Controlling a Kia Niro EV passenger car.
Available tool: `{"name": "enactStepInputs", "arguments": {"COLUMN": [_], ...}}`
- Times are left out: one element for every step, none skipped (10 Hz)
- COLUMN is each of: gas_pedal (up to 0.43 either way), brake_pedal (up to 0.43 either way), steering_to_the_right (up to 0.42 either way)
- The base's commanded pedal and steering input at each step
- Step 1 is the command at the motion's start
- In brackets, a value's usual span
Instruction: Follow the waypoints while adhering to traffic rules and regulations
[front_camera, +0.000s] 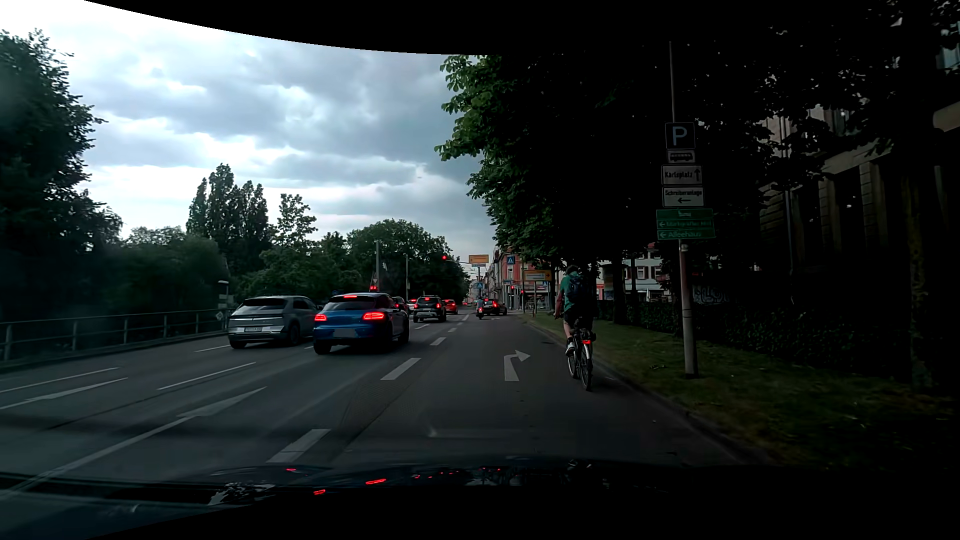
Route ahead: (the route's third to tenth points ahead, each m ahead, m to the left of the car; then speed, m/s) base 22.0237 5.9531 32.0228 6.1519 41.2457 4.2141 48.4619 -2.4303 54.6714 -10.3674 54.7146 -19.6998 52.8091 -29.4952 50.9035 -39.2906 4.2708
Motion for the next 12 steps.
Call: {"name": "enactStepInputs", "arguments": {"gas_pedal": [0.0, 0.0, 0.0, 0.0, 0.0, 0.0, 0.008, 0.028, 0.039, 0.039, 0.039, 0.039], "brake_pedal": [0.0, 0.0, 0.0, 0.0, 0.0, 0.0, 0.0, 0.0, 0.0, 0.0, 0.0, 0.0], "steering_to_the_right": [-0.018, -0.017, -0.015, -0.012, -0.007, -0.005, -0.005, -0.005, -0.005, -0.005, -0.005, -0.005]}}
